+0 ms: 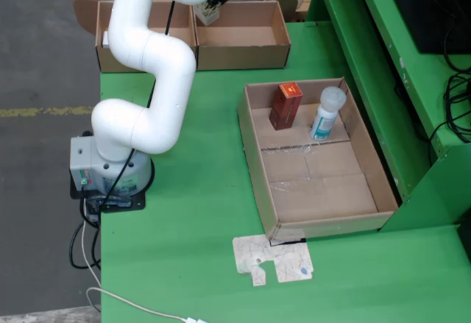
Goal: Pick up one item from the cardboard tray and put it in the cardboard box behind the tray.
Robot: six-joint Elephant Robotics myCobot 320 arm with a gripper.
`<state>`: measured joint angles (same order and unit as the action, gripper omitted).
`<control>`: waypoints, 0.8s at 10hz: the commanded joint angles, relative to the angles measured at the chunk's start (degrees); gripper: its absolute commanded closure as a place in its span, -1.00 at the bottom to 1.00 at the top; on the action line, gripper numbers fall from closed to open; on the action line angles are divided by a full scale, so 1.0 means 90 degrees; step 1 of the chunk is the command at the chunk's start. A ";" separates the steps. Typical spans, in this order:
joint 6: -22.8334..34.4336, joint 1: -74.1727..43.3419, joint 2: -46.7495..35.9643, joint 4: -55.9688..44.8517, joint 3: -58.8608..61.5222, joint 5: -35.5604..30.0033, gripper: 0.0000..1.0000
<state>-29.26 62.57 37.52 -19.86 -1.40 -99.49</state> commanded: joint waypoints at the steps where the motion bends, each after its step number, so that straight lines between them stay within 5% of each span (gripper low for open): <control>1: 0.0015 -0.0059 -0.0066 0.0190 0.0155 -0.0042 1.00; 8: 0.0050 -0.0225 -0.0019 -0.0275 0.0156 -0.0375 1.00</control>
<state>-29.35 61.43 38.75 -21.62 -1.49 -102.04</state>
